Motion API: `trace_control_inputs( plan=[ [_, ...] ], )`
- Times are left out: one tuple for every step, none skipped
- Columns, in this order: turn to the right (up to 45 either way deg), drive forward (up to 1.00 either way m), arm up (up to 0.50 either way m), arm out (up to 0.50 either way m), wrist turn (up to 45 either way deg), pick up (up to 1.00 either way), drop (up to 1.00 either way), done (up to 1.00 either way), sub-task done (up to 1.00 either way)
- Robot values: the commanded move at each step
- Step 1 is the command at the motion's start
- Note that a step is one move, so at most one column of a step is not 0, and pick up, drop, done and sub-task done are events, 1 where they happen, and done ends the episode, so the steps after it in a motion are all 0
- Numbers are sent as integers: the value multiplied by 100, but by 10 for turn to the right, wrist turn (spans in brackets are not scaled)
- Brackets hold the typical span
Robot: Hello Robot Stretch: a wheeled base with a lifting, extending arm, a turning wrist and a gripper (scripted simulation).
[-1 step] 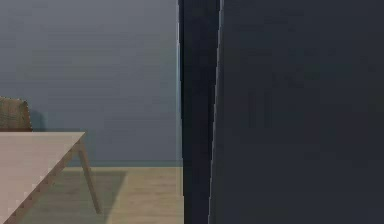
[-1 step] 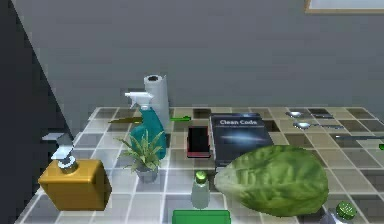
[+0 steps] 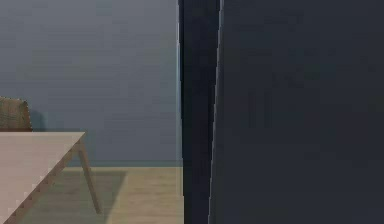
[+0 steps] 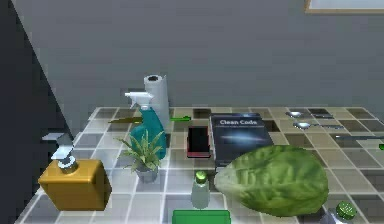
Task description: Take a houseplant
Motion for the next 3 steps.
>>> trace_control_inputs(
  plan=[
    [0, 0, 38, 0, 0, 0, 0, 0, 0],
    [0, 0, 0, 8, 0, 0, 0, 0, 0],
    [0, 0, 0, 0, 450, 0, 0, 0, 0]
  ],
)
